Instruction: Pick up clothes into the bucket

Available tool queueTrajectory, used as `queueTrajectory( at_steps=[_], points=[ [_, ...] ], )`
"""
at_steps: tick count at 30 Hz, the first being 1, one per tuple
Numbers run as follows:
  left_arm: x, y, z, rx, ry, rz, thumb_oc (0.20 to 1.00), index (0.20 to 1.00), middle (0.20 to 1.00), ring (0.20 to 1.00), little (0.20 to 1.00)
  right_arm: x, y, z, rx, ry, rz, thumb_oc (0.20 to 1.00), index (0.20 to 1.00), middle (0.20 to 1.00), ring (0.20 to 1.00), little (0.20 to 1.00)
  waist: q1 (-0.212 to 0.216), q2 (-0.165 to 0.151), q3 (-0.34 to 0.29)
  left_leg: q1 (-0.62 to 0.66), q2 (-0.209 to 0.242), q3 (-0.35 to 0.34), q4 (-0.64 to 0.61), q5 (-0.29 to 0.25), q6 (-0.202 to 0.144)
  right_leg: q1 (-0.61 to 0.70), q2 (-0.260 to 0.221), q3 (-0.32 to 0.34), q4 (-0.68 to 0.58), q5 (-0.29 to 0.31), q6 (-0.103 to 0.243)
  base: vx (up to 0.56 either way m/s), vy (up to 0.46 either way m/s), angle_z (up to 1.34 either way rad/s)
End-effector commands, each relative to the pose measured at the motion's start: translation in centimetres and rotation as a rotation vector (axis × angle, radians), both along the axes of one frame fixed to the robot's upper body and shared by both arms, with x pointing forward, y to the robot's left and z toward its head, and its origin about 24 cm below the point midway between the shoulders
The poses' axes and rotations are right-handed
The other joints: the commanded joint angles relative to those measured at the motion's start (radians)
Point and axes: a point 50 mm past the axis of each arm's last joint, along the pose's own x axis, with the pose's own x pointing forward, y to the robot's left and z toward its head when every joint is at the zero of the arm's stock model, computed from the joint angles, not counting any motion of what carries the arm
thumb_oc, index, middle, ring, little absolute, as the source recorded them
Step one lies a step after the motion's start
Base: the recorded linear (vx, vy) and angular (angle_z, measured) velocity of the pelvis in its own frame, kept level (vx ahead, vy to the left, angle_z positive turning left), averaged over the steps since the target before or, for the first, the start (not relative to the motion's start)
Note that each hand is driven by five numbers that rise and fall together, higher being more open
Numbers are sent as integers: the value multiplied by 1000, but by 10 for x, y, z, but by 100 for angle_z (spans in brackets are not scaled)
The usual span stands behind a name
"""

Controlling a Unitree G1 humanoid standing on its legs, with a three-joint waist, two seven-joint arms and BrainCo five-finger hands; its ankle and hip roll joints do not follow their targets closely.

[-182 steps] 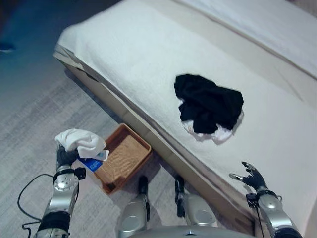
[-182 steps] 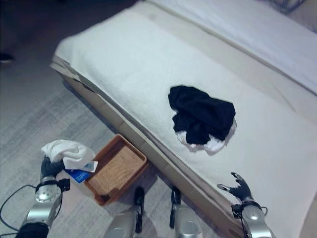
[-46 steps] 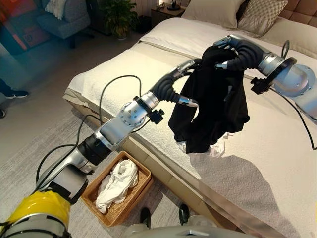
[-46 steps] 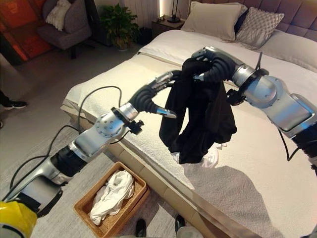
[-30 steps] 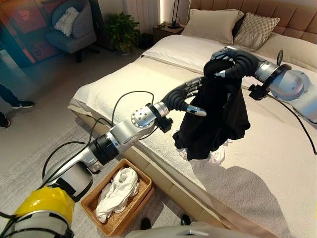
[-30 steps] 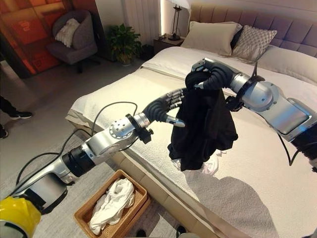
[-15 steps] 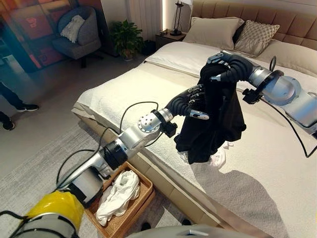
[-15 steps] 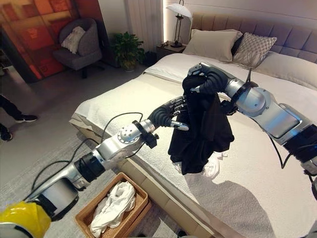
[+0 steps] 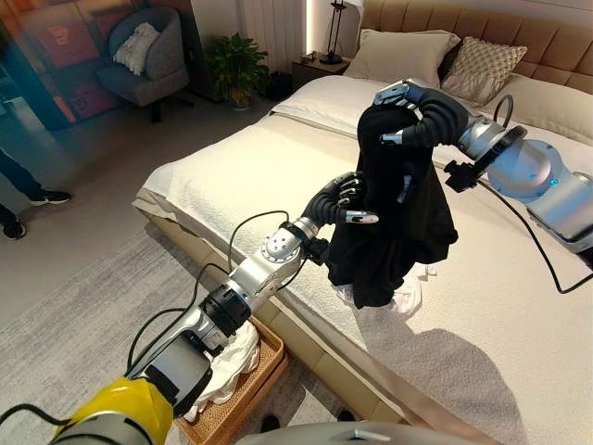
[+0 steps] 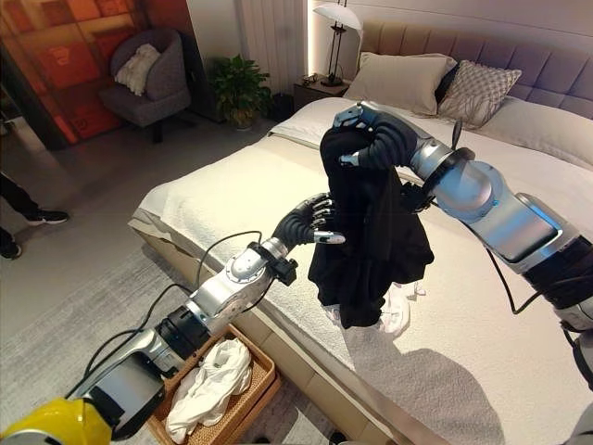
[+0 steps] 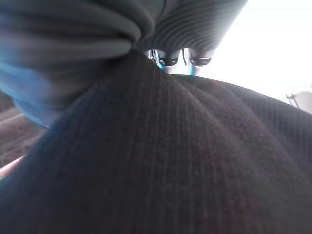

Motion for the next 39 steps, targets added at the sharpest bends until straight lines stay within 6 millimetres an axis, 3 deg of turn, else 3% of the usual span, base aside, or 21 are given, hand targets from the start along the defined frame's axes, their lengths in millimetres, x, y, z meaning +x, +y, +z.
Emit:
queueTrajectory(
  at_steps=[1,8,14,20,27,39],
  points=[
    [0,10,2,58,-88,85,1000,1000,1000,1000,1000,-20,1,63,106,-312,32,200,200,200,200,200,28,-105,-45,5,-12,7,31,-83,-1,1,-74,1,37,-14,76,0,0,0],
    [-9,21,19,24,-184,102,1000,1000,1000,1000,1000,-12,-14,66,86,-307,-59,200,200,200,200,200,31,-106,-48,8,-19,5,55,-105,5,10,-80,8,49,-27,74,15,-3,1],
    [-20,52,52,-6,-374,186,1000,1000,1000,1000,1000,4,-41,57,62,-266,-207,200,200,200,200,200,43,-96,-50,14,-22,9,84,-127,5,29,-83,15,40,-33,72,24,-3,0],
    [-19,59,57,-20,-395,221,1000,1000,1000,1000,1000,9,-46,47,102,-227,-220,200,200,200,200,200,46,-91,-53,21,-17,12,70,-120,3,32,-78,16,30,-33,71,11,-5,-1],
    [-10,52,62,21,-406,193,1000,1000,1000,1000,1000,11,-31,47,108,-209,-154,200,200,200,200,200,36,-90,-58,21,-13,15,53,-104,2,25,-79,15,31,-27,70,0,0,0],
    [8,13,37,214,-309,27,1000,1000,1000,1000,1000,2,6,54,196,-170,74,200,200,200,200,200,11,-84,-56,24,-11,16,39,-94,3,17,-76,17,33,-23,72,6,0,0]
  ],
)
